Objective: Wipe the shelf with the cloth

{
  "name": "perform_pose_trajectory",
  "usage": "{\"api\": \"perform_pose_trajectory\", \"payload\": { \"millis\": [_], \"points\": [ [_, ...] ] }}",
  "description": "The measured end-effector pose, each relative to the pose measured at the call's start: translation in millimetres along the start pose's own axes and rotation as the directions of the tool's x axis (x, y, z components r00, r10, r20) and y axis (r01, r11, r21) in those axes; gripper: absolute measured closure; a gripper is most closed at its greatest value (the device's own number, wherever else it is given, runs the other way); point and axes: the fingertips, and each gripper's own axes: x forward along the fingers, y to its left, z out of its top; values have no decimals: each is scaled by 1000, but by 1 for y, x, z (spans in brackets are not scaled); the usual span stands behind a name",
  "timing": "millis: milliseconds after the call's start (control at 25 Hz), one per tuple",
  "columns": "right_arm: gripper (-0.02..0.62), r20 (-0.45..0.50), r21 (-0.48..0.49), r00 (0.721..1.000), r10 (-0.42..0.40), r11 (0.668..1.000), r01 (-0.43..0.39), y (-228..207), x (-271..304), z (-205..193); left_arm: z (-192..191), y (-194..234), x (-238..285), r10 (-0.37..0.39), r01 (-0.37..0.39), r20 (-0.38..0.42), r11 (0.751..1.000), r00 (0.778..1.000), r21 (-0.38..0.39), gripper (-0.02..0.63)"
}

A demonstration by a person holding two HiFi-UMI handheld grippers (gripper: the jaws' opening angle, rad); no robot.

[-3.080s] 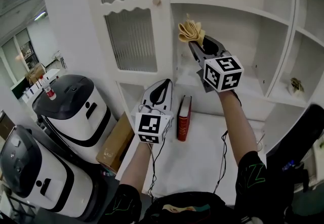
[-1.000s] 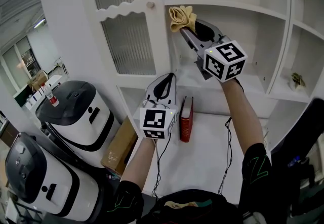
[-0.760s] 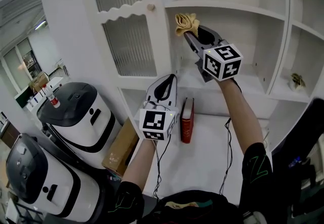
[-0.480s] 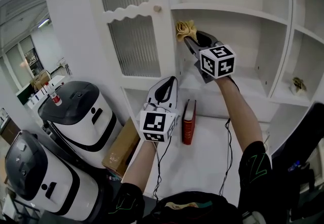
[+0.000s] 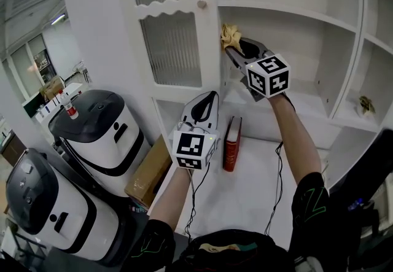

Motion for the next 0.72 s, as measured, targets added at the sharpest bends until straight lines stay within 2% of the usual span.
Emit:
{"api": "perform_pose_trajectory", "payload": {
  "millis": [360, 560, 720],
  "points": [
    [477, 13, -19, 998, 67, 998, -66, 27, -17, 8, -9, -9, -3, -13, 12, -34, 1000, 999, -21, 607],
    [477, 20, -28, 990, 138, 990, -137, 46, -34, 9, -17, -21, 1, -30, 28, -50, 999, 998, -44, 607],
    [477, 101, 32, 976, 192, 980, -196, 52, -52, 21, -25, -31, -1, -43, 40, -70, 998, 997, -51, 607]
  ]
}}
